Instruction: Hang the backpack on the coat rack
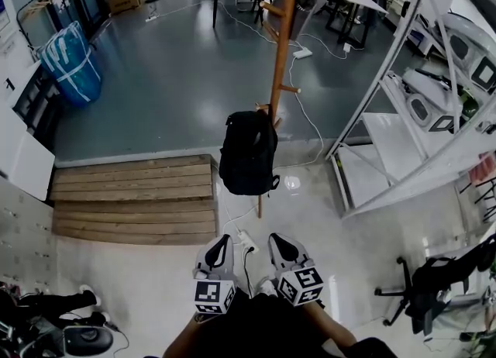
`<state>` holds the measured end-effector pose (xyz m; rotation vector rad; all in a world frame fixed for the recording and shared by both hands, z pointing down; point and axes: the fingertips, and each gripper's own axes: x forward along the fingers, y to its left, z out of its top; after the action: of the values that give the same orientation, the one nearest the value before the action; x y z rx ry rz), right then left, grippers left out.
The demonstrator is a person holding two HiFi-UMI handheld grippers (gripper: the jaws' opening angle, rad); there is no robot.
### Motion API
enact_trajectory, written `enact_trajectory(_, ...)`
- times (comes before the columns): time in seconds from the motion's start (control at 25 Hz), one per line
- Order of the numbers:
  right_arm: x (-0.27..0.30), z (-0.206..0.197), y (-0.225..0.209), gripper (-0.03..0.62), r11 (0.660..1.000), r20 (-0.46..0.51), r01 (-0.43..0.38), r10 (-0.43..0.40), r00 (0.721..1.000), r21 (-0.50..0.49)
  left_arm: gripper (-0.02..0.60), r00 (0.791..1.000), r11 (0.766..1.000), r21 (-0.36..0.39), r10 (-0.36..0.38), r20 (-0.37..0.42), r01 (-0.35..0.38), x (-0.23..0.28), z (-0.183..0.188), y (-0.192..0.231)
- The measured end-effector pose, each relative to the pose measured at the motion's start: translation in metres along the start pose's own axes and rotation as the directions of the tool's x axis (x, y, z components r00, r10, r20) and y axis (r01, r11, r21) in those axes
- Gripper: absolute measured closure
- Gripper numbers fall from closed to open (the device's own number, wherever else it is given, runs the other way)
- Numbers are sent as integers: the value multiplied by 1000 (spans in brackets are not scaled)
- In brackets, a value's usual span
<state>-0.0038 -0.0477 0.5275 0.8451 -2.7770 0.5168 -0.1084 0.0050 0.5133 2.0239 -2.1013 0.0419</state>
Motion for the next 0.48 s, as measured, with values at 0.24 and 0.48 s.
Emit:
enact_trajectory(0.24,3,7,-2,582,1000,15,5,-6,1000,22,560,1000,1000,6,7,-8,-7,2,2,4)
enact_trajectory(0.48,7,5,-2,582,1000,16,5,-5,1000,20,560,1000,1000,5,-8,-2,8,5,1,2)
